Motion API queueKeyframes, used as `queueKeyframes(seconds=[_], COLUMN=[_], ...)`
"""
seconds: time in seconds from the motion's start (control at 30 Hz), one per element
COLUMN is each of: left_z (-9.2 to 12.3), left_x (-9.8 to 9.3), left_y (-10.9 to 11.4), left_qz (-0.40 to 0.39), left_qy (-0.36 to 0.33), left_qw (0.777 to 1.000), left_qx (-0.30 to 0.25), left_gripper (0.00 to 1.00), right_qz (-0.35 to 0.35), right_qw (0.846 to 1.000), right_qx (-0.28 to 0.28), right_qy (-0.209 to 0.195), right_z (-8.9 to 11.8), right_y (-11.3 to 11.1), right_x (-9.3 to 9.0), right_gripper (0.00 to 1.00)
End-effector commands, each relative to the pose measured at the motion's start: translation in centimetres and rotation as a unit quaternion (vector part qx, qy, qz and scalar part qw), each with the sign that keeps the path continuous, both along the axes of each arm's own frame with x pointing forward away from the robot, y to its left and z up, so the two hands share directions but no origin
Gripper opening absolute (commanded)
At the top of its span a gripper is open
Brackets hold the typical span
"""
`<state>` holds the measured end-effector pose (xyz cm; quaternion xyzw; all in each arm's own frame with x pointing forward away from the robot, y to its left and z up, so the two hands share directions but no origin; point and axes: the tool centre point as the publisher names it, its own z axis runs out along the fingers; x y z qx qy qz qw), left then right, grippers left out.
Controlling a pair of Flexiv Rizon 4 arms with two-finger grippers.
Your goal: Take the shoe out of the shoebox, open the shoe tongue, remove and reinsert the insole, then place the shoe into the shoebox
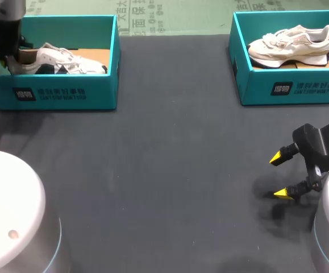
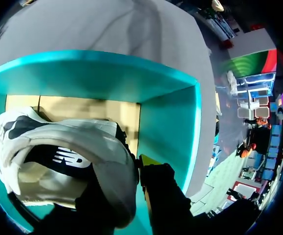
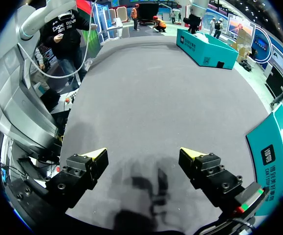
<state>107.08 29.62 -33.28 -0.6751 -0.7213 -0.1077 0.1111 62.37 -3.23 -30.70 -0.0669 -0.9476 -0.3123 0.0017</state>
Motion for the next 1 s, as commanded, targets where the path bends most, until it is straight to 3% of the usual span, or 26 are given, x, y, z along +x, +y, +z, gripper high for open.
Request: queueKeyframes(seconds=[0.03,0.43,0.47,0.6,0.9,1.0], left_z=[-0.5,-1.5,-1.5,-1.6,-0.9,-0.4], left_x=[0.6,0.3,0.3,0.3,0.3,0.4], left_y=[0.1,0.4,0.4,0.4,0.1,-0.3], left_qz=[0.003,-0.004,-0.005,-0.005,0.001,0.004], left_qy=[0.01,0.027,0.027,0.031,0.031,0.03], left_qw=[1.0,0.999,0.999,0.999,0.998,0.998], left_qx=[-0.004,-0.022,-0.024,-0.029,-0.046,-0.056], left_gripper=[0.0,0.0,0.12,0.28,0.42,0.42], right_qz=[-0.001,-0.001,-0.001,-0.001,-0.001,-0.001], right_qw=[1.0,1.0,1.0,1.0,1.0,1.0], right_qx=[-0.001,-0.001,-0.001,-0.001,-0.001,-0.001], right_qy=[-0.001,-0.001,-0.001,-0.001,-0.001,-0.001], right_z=[0.0,0.0,0.0,0.0,0.0,0.0], right_y=[0.0,0.0,0.0,0.0,0.0,0.0], right_x=[-0.2,-0.2,-0.2,-0.2,-0.2,-0.2], right_gripper=[1.0,1.0,1.0,1.0,1.0,1.0])
